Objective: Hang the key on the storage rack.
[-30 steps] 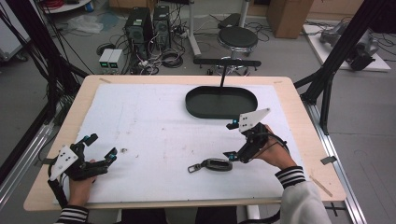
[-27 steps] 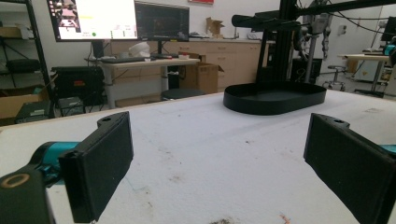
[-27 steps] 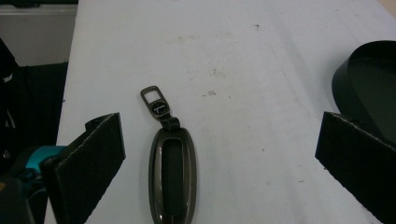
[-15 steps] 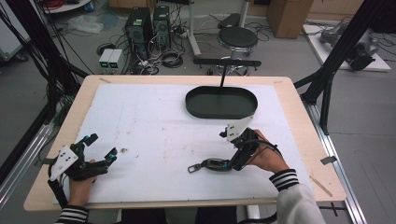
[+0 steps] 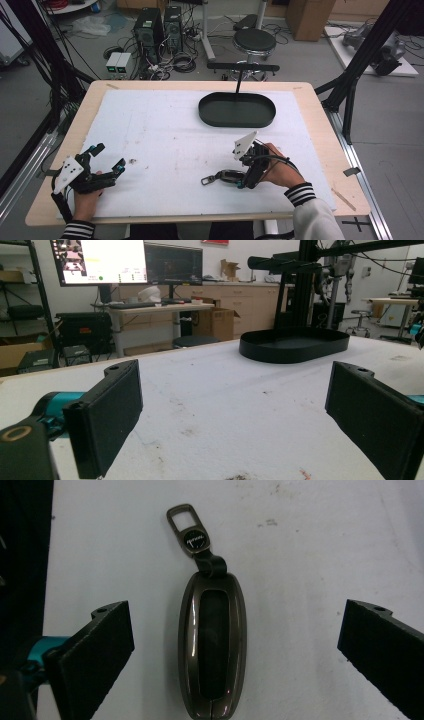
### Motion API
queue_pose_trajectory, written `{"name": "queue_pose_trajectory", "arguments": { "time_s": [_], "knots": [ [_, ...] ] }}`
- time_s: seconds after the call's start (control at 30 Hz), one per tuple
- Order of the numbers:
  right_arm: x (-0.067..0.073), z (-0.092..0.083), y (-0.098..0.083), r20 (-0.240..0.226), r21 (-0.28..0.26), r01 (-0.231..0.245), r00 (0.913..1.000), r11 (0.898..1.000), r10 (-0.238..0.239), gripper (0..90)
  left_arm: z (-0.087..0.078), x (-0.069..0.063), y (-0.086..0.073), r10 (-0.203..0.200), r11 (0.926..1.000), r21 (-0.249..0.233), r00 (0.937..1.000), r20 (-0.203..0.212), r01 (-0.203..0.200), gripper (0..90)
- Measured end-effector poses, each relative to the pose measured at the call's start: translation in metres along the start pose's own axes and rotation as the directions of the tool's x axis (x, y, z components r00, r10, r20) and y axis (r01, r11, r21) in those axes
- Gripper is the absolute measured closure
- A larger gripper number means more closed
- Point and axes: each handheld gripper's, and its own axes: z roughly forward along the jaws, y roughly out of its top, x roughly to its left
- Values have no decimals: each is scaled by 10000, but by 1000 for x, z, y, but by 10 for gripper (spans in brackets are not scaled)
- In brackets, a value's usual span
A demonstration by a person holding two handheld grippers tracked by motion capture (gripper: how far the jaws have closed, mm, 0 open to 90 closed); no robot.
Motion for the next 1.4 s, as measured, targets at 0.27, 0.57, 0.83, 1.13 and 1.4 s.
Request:
{"name": "queue_pose_trajectory", "arguments": {
  "time_s": [0.27,0.57,0.83,1.13,1.4],
  "knots": [
    [1,9,1,-161,570,206,9997,9982,-197,5,0,0,0,4,10000,1,10000,-6,-4,86],
    [1,17,1,-696,1093,-17,9975,9940,93,41,0,0,0,32,10000,0,10000,14,-32,86],
    [0,23,2,-920,1486,-310,9947,9884,450,76,0,0,0,26,10000,1,10000,11,-26,86],
    [-1,27,8,-1426,1783,-62,9893,9840,320,227,0,0,0,22,10000,-3,10000,3,-22,86],
    [-1,27,10,-1367,2135,-64,9899,9769,363,271,0,0,0,-11,10000,-17,10000,-2,11,86]
  ]
}}
